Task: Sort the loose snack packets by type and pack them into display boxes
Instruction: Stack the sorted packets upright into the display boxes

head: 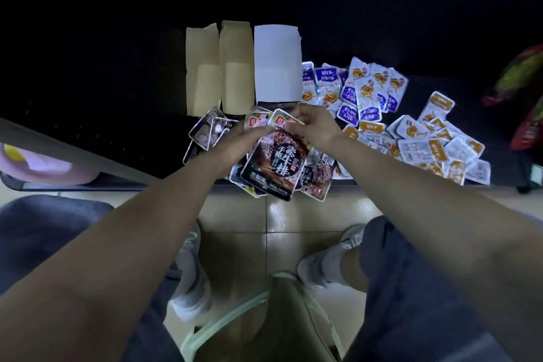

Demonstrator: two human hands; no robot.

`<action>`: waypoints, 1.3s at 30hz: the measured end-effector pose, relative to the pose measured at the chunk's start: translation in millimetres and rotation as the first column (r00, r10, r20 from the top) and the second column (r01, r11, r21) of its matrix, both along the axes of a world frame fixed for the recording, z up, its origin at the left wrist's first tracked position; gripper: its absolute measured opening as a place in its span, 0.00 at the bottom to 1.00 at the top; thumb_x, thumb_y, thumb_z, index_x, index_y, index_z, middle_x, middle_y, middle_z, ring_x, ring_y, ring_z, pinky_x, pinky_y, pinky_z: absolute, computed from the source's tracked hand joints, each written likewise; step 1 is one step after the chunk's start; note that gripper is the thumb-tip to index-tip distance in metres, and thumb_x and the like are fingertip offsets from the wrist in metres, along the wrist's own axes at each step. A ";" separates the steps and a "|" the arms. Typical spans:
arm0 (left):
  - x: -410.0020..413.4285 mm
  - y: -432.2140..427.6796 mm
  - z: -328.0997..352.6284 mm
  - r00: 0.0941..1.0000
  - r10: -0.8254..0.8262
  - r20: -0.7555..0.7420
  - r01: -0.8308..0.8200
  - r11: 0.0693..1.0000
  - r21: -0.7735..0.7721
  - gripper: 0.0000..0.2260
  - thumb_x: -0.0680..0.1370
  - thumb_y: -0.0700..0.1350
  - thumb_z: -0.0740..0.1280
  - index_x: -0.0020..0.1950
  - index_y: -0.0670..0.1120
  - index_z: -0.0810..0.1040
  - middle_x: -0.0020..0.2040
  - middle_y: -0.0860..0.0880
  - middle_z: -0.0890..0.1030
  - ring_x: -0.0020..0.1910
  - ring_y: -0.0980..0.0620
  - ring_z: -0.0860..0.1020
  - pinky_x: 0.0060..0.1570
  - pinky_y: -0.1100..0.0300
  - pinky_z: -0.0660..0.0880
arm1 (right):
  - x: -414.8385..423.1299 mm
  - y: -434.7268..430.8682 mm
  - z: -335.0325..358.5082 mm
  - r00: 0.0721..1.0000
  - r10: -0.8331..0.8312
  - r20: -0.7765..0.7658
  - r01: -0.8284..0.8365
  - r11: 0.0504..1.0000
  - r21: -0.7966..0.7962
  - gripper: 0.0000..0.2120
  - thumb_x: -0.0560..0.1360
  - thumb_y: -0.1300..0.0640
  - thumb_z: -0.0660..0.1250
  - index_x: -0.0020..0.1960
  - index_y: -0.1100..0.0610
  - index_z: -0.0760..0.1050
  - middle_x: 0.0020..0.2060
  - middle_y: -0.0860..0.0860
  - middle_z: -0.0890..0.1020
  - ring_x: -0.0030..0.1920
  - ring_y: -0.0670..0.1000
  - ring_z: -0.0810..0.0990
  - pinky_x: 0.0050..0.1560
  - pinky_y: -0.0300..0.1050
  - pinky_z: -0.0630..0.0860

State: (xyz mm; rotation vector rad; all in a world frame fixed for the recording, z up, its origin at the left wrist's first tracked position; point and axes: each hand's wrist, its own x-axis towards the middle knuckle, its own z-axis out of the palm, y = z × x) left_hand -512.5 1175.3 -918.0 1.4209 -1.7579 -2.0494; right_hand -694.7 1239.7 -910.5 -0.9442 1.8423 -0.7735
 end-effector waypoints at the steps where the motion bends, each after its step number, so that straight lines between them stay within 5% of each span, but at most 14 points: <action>1: -0.8 2.0 -0.3 1.000 -0.018 -0.017 0.018 1.000 0.002 0.28 0.72 0.54 0.73 0.70 0.54 0.70 0.64 0.56 0.77 0.62 0.56 0.74 0.60 0.58 0.70 | 2.1 -1.2 0.6 1.000 -0.017 0.012 0.017 1.000 -0.011 0.06 0.73 0.60 0.73 0.43 0.54 0.76 0.38 0.49 0.80 0.42 0.50 0.78 0.51 0.45 0.76; 4: -0.4 3.6 -1.8 0.999 -0.049 -0.022 0.048 0.999 -0.018 0.29 0.68 0.43 0.78 0.66 0.50 0.71 0.61 0.52 0.79 0.61 0.52 0.77 0.62 0.53 0.74 | 5.3 -1.6 5.5 0.995 -0.086 0.054 0.089 0.994 -0.065 0.12 0.72 0.64 0.73 0.52 0.58 0.76 0.40 0.49 0.77 0.41 0.48 0.76 0.50 0.43 0.76; 7: 1.1 -4.7 -3.6 0.999 -0.020 -0.028 0.019 0.999 -0.041 0.39 0.57 0.51 0.81 0.66 0.50 0.71 0.59 0.51 0.81 0.59 0.51 0.79 0.62 0.50 0.74 | 1.5 4.6 14.1 0.977 -0.154 0.148 0.157 0.988 -0.008 0.26 0.74 0.63 0.71 0.67 0.57 0.63 0.49 0.47 0.75 0.48 0.45 0.76 0.49 0.38 0.75; 10: -3.2 -8.3 10.6 0.999 0.002 -0.035 -0.003 0.999 -0.046 0.30 0.64 0.44 0.79 0.64 0.46 0.74 0.56 0.50 0.83 0.57 0.51 0.80 0.58 0.56 0.75 | -8.0 13.6 13.7 0.889 -0.155 0.432 0.060 0.972 0.226 0.37 0.72 0.62 0.73 0.72 0.55 0.54 0.61 0.54 0.76 0.62 0.54 0.76 0.64 0.54 0.73; 13: -13.7 -9.3 20.4 0.996 -0.004 -0.095 -0.001 0.998 -0.060 0.26 0.71 0.36 0.74 0.67 0.45 0.71 0.55 0.51 0.83 0.55 0.54 0.80 0.51 0.64 0.73 | -9.2 15.5 24.4 0.873 -0.105 0.476 -0.020 0.968 0.250 0.42 0.63 0.53 0.81 0.69 0.56 0.60 0.68 0.54 0.72 0.69 0.54 0.69 0.71 0.60 0.63; 14: -18.5 -10.5 24.0 0.994 -0.006 -0.113 -0.002 0.997 -0.073 0.27 0.72 0.36 0.73 0.69 0.45 0.70 0.55 0.52 0.82 0.54 0.55 0.80 0.49 0.66 0.73 | -11.2 13.8 27.8 0.897 -0.079 0.434 -0.030 0.971 0.239 0.42 0.61 0.50 0.82 0.66 0.57 0.63 0.67 0.54 0.74 0.68 0.52 0.70 0.71 0.58 0.63; 17: -34.6 -19.9 36.9 0.993 -0.022 -0.119 0.002 0.987 -0.160 0.27 0.73 0.43 0.73 0.70 0.49 0.67 0.58 0.52 0.80 0.56 0.57 0.78 0.52 0.66 0.72 | -24.2 3.2 46.8 0.943 -0.045 0.329 0.015 0.996 0.092 0.16 0.70 0.57 0.76 0.51 0.58 0.72 0.49 0.52 0.82 0.53 0.52 0.80 0.58 0.45 0.73; 20: -47.4 -38.6 48.0 0.996 0.036 -0.077 -0.061 0.932 -0.358 0.26 0.73 0.52 0.72 0.68 0.51 0.67 0.62 0.49 0.74 0.62 0.49 0.72 0.63 0.54 0.69 | -42.7 -17.4 61.5 0.980 -0.084 0.179 0.098 0.992 -0.073 0.16 0.68 0.53 0.77 0.45 0.59 0.73 0.49 0.64 0.82 0.52 0.64 0.81 0.57 0.57 0.77; 23: -56.0 -56.6 53.5 0.990 0.075 -0.120 -0.123 0.879 -0.461 0.25 0.79 0.43 0.67 0.74 0.46 0.62 0.68 0.44 0.68 0.66 0.48 0.68 0.58 0.65 0.65 | -55.5 -43.3 66.5 0.967 -0.175 0.185 0.216 0.949 -0.232 0.05 0.72 0.64 0.73 0.44 0.58 0.77 0.43 0.55 0.83 0.45 0.54 0.83 0.52 0.49 0.79; 27: -66.4 -69.4 46.2 0.990 0.044 -0.135 -0.098 0.898 -0.428 0.29 0.79 0.39 0.65 0.77 0.48 0.56 0.70 0.47 0.69 0.68 0.51 0.68 0.62 0.64 0.65 | -52.2 -69.5 64.9 0.961 -0.171 0.216 0.232 0.925 -0.300 0.08 0.72 0.68 0.71 0.48 0.58 0.78 0.44 0.52 0.83 0.43 0.47 0.84 0.45 0.40 0.79; 32: -62.8 -71.5 9.4 0.998 0.058 -0.011 -0.058 0.924 -0.378 0.30 0.77 0.43 0.66 0.74 0.54 0.55 0.67 0.43 0.68 0.66 0.44 0.70 0.65 0.44 0.71 | -42.6 -69.3 22.7 0.964 -0.187 0.190 0.226 0.951 -0.209 0.08 0.73 0.69 0.70 0.52 0.67 0.78 0.50 0.63 0.83 0.51 0.61 0.82 0.54 0.54 0.80; 39: -61.1 -67.1 -8.5 0.998 0.062 0.021 -0.053 0.949 -0.311 0.33 0.78 0.42 0.66 0.77 0.51 0.50 0.73 0.43 0.56 0.73 0.45 0.61 0.72 0.50 0.63 | -28.9 -72.8 -0.8 0.928 -0.220 0.300 0.285 0.938 -0.195 0.15 0.73 0.72 0.66 0.58 0.63 0.72 0.49 0.55 0.82 0.49 0.52 0.82 0.48 0.42 0.80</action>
